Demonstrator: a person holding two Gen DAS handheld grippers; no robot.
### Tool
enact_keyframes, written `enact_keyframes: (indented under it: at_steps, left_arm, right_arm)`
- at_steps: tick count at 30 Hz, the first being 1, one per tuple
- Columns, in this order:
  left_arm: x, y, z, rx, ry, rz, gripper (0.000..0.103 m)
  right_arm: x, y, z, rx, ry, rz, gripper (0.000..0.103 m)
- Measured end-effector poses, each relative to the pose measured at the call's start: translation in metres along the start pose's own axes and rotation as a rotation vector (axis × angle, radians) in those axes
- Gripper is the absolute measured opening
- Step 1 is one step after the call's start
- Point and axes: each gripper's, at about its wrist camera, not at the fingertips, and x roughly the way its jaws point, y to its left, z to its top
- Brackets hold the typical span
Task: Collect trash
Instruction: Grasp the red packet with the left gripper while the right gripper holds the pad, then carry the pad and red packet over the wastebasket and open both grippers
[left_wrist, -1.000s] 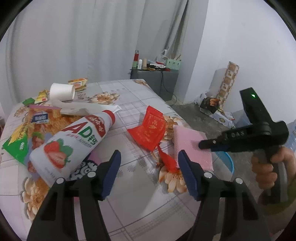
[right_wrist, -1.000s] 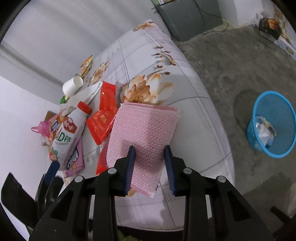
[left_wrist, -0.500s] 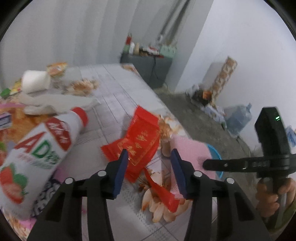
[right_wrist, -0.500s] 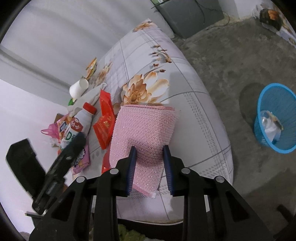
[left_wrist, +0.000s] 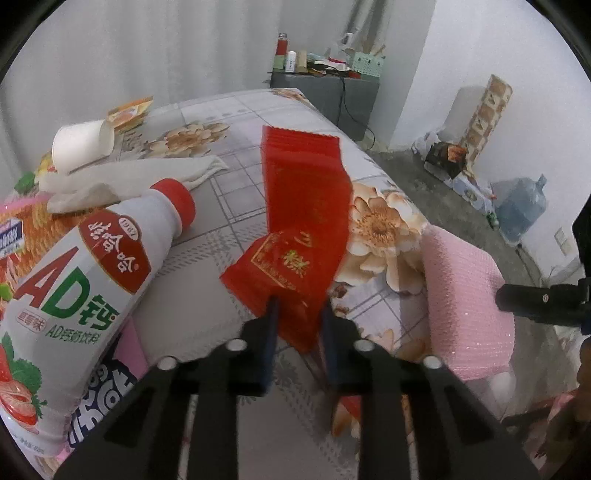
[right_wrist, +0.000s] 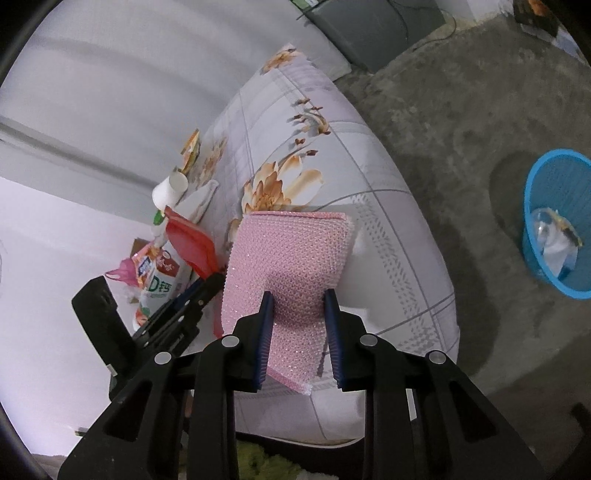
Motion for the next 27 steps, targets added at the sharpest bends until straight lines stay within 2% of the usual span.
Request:
enact_keyframes:
  at_steps: [5,8,12,14,18,22,24,27]
  left_arm:
    - [-0.009,0.004,0.002,-0.033,-0.032,0.01,0.006]
    - [-0.018,0.003,0.008,-0.049,-0.052,-0.014,0.004]
    - [-0.035,-0.015,0.018,-0.018,-0.098,-0.06,0.004]
    - [-0.043,-0.03,0.024,0.008,-0.118,-0.103,0.004]
    - [-0.044,-0.064,0.037,0.065,-0.113,-0.203,0.004]
    - [-0.032,-0.113,0.053,0.133,-0.059,-0.333,0.004]
    - [-0.025,-0.141,0.057,0.17,-0.032,-0.391,0.004]
    - [-0.003,-0.188,0.062,0.22,0.051,-0.467,0.004]
  right_arm:
    - [-0.01,-0.004,0.005,0.006,-0.019,0.031,0.024]
    - [-0.016,-0.008,0.007,0.015,-0.04,0.041,0.024]
    - [-0.033,-0.019,0.011,0.039,-0.089,0.029,0.024]
    - [-0.045,-0.028,0.013,0.056,-0.121,0.007,0.024]
    - [-0.086,-0.057,0.01,0.129,-0.241,-0.074,0.024]
    - [-0.124,-0.103,-0.006,0.261,-0.347,-0.156,0.024]
    - [-0.135,-0.127,-0.015,0.327,-0.376,-0.189,0.024]
    - [-0.141,-0.161,-0.028,0.42,-0.402,-0.23,0.024]
